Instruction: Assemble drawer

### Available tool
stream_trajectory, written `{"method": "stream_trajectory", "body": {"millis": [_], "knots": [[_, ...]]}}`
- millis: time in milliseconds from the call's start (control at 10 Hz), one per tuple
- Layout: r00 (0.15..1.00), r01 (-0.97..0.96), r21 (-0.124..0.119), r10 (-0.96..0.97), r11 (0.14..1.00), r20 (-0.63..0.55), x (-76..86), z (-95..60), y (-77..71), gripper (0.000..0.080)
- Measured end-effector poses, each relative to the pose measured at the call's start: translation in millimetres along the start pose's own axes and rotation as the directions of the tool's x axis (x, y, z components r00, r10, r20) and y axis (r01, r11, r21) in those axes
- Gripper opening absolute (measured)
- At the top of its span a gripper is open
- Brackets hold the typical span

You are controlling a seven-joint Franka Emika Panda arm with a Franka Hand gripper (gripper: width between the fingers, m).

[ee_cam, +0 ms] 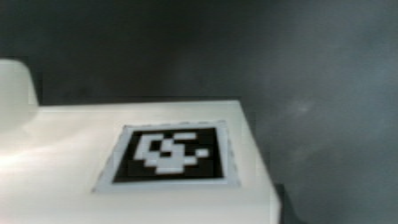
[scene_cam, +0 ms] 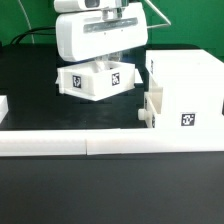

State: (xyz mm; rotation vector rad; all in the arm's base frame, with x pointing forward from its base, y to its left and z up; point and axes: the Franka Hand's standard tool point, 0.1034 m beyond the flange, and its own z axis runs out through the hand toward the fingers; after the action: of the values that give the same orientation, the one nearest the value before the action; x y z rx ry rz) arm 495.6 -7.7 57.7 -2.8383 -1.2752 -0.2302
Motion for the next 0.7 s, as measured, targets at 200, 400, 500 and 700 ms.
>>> {"method": "stream_trajectory", "body": {"millis": [200,400,500,700], "knots": [[0.989,0.145,-0.006,-0.145,0.989,0.008,-1.7,-1.2,4.4,0.0042],[0.940,0.339,0.014,-0.339,0.941,0.036,-3.4,-1.7,9.8,0.0042],[0.920,0.388,0.018,-0.389,0.921,0.042,-1.9,-1.5,9.3,0.0042],[0.872,0.487,0.024,-0.487,0.873,0.043,-3.9,-0.5,9.7,0.0042]]}}
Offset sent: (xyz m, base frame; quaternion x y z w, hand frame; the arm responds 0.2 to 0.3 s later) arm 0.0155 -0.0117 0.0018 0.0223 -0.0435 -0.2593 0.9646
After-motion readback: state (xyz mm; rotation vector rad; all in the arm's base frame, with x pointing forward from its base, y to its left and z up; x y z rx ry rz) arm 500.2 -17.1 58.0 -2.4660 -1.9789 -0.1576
